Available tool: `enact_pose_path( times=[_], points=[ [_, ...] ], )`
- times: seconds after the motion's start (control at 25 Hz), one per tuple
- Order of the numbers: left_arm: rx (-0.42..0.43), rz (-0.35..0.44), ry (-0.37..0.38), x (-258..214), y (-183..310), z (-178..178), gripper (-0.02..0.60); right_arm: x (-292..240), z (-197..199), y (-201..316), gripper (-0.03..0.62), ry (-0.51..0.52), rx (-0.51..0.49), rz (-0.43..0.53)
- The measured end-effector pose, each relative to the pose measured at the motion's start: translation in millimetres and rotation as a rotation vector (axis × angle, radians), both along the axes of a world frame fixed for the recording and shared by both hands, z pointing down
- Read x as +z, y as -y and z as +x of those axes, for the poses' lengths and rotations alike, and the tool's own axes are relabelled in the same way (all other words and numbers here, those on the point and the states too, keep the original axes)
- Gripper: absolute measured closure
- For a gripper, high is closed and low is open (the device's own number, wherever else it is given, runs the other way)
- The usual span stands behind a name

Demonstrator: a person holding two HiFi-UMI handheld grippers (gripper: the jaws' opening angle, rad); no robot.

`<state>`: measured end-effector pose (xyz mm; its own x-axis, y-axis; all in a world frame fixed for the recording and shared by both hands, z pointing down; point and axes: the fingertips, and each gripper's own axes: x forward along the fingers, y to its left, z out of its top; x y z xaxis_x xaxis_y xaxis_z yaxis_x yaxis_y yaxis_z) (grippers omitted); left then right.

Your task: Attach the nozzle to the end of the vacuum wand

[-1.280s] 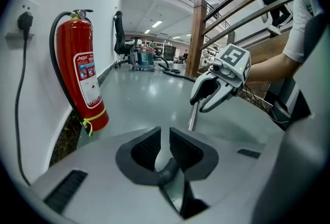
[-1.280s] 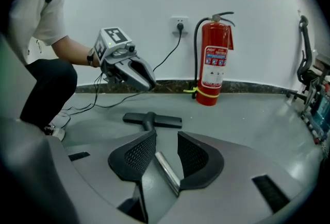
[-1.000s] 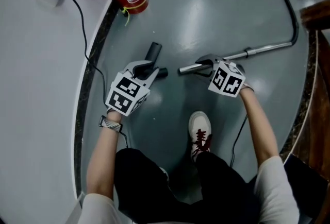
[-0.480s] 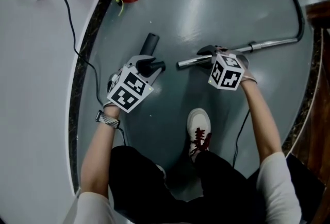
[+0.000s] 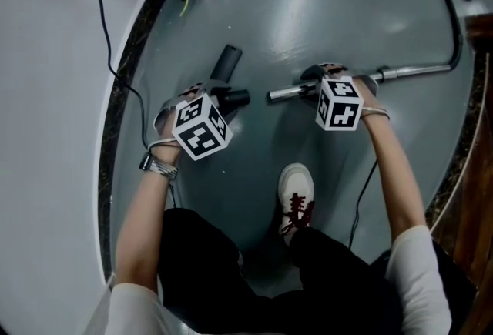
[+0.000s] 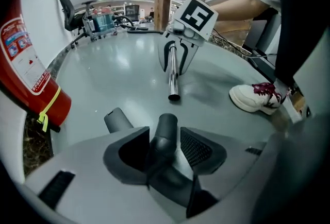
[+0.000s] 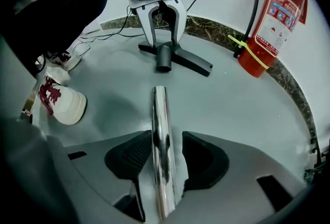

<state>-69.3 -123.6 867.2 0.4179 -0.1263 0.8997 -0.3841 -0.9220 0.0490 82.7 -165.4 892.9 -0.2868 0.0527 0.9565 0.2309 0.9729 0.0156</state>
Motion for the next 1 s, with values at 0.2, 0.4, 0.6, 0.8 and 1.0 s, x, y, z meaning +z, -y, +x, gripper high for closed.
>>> enact_pose_path(
  times=[0.2,0.4,0.6,0.8,1.0],
  points=[
    [0.12,0.031,0.105,9,-5,-3,0.384,11,5,-4,0.398,-0.047,-0.036,-0.005],
    [0.133,0.026,0.114,19,-5,-4,0.382,19,10,-1,0.398,-0.08,-0.05,0.015],
    [0.139,0.045,0.098,24,-1,-2,0.375,26,15,-2,0.398,-0.06,-0.03,-0.013],
    [0.214,0.075,0.133,37,-2,0,0.364,28,16,-1,0.399,-0.052,-0.028,-0.015],
    [0.325,0.091,0.177,47,-3,0,0.365,29,15,-1,0.405,-0.049,0.004,-0.025]
  ],
)
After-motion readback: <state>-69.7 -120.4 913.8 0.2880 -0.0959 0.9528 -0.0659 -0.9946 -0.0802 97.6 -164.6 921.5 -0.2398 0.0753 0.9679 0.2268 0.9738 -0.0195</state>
